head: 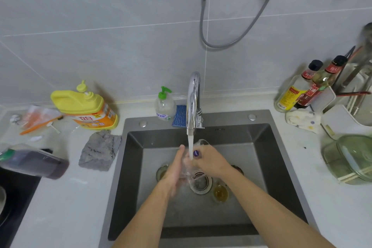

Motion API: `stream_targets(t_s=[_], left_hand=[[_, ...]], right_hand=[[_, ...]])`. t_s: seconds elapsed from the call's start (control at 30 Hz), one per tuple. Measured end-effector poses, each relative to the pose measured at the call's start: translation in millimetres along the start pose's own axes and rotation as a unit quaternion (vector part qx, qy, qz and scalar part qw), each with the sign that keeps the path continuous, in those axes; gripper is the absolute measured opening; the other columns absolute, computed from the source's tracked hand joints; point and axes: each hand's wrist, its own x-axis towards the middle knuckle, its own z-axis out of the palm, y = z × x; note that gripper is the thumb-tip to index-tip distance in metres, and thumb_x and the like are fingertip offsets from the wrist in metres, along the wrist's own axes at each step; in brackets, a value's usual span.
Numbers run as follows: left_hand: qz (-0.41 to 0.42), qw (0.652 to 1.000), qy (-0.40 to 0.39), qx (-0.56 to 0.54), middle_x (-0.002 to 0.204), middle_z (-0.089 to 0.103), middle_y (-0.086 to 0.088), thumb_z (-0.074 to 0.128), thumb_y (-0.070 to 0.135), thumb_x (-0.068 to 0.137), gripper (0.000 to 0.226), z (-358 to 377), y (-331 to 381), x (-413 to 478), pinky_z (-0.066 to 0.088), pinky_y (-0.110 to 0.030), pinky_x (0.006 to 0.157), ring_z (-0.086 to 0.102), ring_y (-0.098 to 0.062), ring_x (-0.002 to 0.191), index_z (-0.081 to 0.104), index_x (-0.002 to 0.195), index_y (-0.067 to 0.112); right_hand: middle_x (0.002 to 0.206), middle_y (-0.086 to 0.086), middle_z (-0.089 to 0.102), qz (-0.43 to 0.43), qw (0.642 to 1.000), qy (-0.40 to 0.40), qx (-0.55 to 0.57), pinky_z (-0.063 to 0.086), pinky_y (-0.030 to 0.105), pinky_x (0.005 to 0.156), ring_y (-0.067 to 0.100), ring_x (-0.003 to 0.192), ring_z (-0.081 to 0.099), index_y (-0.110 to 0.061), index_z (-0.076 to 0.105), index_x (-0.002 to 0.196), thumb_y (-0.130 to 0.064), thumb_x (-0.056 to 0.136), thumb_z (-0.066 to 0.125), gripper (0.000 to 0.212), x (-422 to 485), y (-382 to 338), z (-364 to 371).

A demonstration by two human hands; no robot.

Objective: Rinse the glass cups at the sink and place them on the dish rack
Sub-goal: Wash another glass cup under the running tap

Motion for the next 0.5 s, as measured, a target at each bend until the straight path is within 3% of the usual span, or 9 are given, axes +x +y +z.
stream_targets(t_s=[0.1, 0.17, 0.23, 0.27, 0.3, 0.33, 0.43, 0.47, 0.5], left_hand=[[0.018, 0.995, -0.026, -0.09, 0.117, 0.078, -0.013, 0.045, 0.065, 0.101, 0.062, -5.4, 1.2, 1.1, 0.043, -0.05, 0.117, 0.072, -0.026, 0.112, 0.075, 0.128, 0.018], [0.022, 0.992, -0.032, -0.116, 0.115, 0.078, -0.014, 0.051, 0.068, 0.097, 0.066, -13.6, 1.2, 2.1, 0.037, -0.053, 0.122, 0.076, -0.022, 0.099, 0.073, 0.132, 0.016], [-0.001, 0.988, -0.04, -0.148, 0.107, 0.074, -0.018, 0.053, 0.063, 0.099, 0.068, -20.6, 3.5, -2.0, 0.052, -0.048, 0.11, 0.076, -0.017, 0.068, 0.066, 0.137, 0.009], [-0.013, 0.985, -0.042, -0.167, 0.106, 0.073, -0.021, 0.055, 0.059, 0.1, 0.065, -24.0, 4.8, -3.8, 0.063, -0.043, 0.09, 0.074, -0.019, 0.061, 0.065, 0.136, 0.006], [-0.028, 0.983, -0.036, -0.18, 0.107, 0.073, -0.023, 0.059, 0.057, 0.099, 0.063, -26.6, 4.7, -4.8, 0.066, -0.039, 0.075, 0.073, -0.022, 0.061, 0.067, 0.132, 0.004], [-0.037, 0.982, -0.031, -0.184, 0.11, 0.074, -0.024, 0.063, 0.056, 0.097, 0.062, -26.7, 4.4, -7.0, 0.066, -0.04, 0.076, 0.075, -0.026, 0.069, 0.069, 0.127, 0.002], [-0.013, 0.974, -0.038, -0.221, 0.128, 0.07, -0.028, 0.068, 0.049, 0.096, 0.059, -20.7, -0.3, -8.2, 0.053, -0.053, 0.107, 0.072, -0.04, 0.111, 0.07, 0.131, 0.002], [-0.001, 0.969, -0.035, -0.246, 0.129, 0.069, -0.028, 0.069, 0.042, 0.097, 0.055, -17.4, -1.9, -8.8, 0.052, -0.055, 0.108, 0.071, -0.042, 0.113, 0.068, 0.133, 0.001], [0.008, 0.962, -0.032, -0.27, 0.126, 0.071, -0.026, 0.069, 0.035, 0.097, 0.05, -16.0, -3.6, -7.1, 0.053, -0.055, 0.105, 0.074, -0.04, 0.108, 0.068, 0.131, -0.002]], right_hand=[[0.09, 0.005, 0.075, -0.015, 0.999, 0.009, 0.048, 0.059, 0.037, 0.079, 0.014, 0.076, 0.07, -0.015, 0.071, 0.099, -0.026, 0.097, 0.063, 0.014, -5.4, -8.0, 8.9], [0.092, -0.004, 0.074, -0.062, 0.997, 0.004, 0.038, 0.057, 0.034, 0.084, 0.011, 0.084, 0.07, -0.02, 0.071, 0.101, -0.039, 0.103, 0.057, 0.023, -13.2, -6.1, 10.9], [0.093, -0.01, 0.072, -0.1, 0.993, -0.022, -0.065, 0.054, 0.033, 0.093, 0.006, 0.088, 0.067, -0.027, 0.074, 0.101, -0.062, 0.104, 0.041, 0.049, -16.1, 5.8, 6.5], [0.102, -0.012, 0.072, -0.116, 0.982, -0.039, -0.142, 0.047, 0.03, 0.105, 0.003, 0.099, 0.065, -0.031, 0.075, 0.103, -0.071, 0.101, 0.031, 0.06, -16.3, 11.3, 4.8], [0.112, -0.013, 0.072, -0.122, 0.972, -0.053, -0.192, 0.037, 0.028, 0.114, 0.001, 0.11, 0.063, -0.033, 0.076, 0.106, -0.075, 0.099, 0.022, 0.068, -15.5, 16.6, 4.4], [0.115, -0.012, 0.073, -0.117, 0.972, -0.055, -0.198, 0.032, 0.026, 0.116, 0.0, 0.112, 0.063, -0.033, 0.076, 0.105, -0.074, 0.1, 0.018, 0.072, -15.4, 18.8, 5.2], [0.083, -0.002, 0.071, -0.025, 0.999, 0.007, -0.034, 0.054, 0.031, 0.08, 0.008, 0.07, 0.063, -0.011, 0.075, 0.095, -0.059, 0.107, 0.025, 0.07, -11.1, 16.2, 13.1], [0.084, -0.003, 0.073, 0.008, 0.999, 0.028, 0.018, 0.054, 0.032, 0.078, 0.007, 0.07, 0.064, -0.013, 0.077, 0.097, -0.056, 0.108, 0.028, 0.066, -7.6, 14.8, 16.8], [0.093, -0.006, 0.077, 0.026, 0.997, 0.035, 0.061, 0.054, 0.032, 0.087, 0.005, 0.081, 0.068, -0.023, 0.08, 0.098, -0.053, 0.109, 0.031, 0.059, -4.4, 14.6, 20.2]])
